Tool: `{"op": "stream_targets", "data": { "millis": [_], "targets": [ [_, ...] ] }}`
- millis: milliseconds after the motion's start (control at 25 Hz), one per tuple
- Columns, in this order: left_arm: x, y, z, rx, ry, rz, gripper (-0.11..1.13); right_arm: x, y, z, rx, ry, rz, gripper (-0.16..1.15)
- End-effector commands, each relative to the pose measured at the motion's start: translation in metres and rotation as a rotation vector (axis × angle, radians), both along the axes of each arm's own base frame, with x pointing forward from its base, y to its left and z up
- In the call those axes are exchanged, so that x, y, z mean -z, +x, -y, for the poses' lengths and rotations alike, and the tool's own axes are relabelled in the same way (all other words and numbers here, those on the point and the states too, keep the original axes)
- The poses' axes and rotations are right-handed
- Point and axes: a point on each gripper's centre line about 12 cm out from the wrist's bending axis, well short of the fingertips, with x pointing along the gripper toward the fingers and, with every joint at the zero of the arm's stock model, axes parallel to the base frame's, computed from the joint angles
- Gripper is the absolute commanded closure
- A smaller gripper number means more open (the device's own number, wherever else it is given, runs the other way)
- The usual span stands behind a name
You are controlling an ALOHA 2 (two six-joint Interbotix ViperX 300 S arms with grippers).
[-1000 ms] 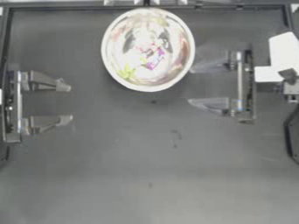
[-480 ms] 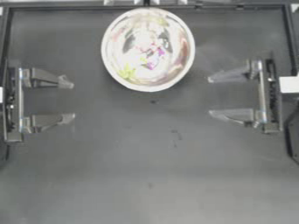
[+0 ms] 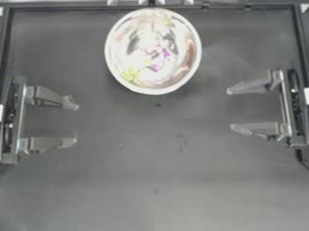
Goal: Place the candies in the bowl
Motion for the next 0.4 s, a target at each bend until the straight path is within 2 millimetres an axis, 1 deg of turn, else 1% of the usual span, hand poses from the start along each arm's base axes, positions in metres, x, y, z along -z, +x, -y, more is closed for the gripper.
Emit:
{"op": "stream_targets", "data": {
  "millis": [40,400],
  "targets": [
    [-0.007,0.006,0.003,0.012,0.004,0.012,0.06,-0.008,-0.003,-0.005,-0.017,-0.001,0.031,-0.01],
    [-0.005,0.005,0.006,0.027,0.007,0.01,0.06,-0.004,-0.013,-0.009,-0.016,-0.002,0.008,-0.01]
  ]
}}
